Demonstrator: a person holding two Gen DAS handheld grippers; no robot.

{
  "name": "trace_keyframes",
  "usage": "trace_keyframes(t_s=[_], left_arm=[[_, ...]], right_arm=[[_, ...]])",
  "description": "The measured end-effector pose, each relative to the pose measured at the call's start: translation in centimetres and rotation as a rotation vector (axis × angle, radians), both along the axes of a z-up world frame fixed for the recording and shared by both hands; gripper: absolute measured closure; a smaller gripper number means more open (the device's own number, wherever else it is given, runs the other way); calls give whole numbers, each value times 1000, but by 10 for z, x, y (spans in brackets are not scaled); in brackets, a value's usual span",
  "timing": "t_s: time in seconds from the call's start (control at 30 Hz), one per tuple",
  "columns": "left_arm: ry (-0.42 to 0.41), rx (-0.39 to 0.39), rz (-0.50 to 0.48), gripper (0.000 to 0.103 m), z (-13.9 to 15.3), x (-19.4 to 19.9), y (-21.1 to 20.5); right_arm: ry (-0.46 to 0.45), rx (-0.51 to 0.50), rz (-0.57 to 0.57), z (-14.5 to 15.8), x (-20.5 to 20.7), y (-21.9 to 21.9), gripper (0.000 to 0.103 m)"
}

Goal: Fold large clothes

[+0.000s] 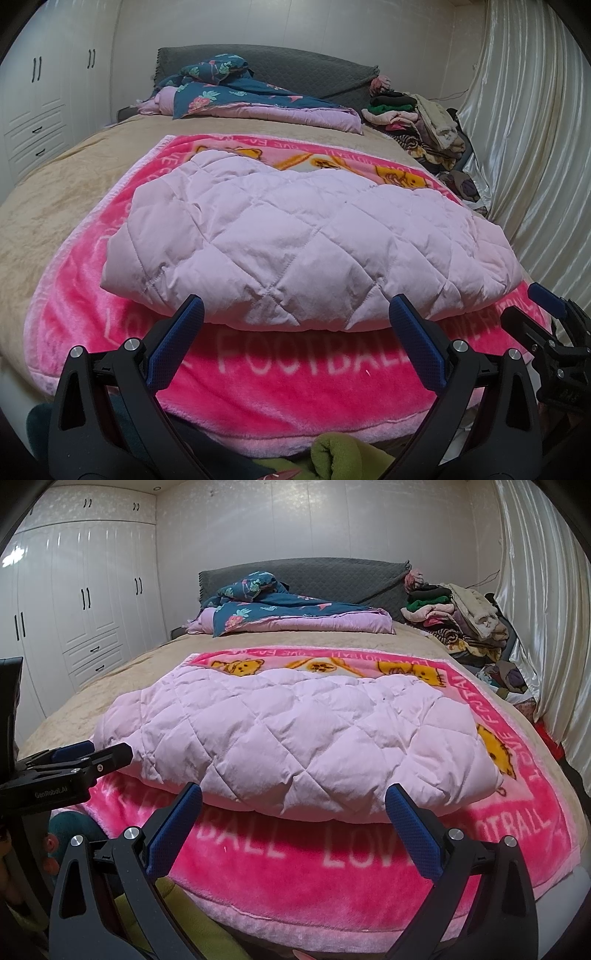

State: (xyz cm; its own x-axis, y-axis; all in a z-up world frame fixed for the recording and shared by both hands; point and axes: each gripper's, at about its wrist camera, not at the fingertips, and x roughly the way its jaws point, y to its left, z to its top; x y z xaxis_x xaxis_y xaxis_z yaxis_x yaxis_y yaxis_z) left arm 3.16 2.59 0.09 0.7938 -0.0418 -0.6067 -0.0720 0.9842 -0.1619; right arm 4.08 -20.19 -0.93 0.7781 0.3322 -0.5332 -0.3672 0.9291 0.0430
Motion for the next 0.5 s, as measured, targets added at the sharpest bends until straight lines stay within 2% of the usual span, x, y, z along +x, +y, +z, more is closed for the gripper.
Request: trace_keyframes(t_s=[0.5], left_arm=[[-1,-1,-3,9,2,0,2]], right_arm=[[-6,-2,-3,2,-1,1,4]])
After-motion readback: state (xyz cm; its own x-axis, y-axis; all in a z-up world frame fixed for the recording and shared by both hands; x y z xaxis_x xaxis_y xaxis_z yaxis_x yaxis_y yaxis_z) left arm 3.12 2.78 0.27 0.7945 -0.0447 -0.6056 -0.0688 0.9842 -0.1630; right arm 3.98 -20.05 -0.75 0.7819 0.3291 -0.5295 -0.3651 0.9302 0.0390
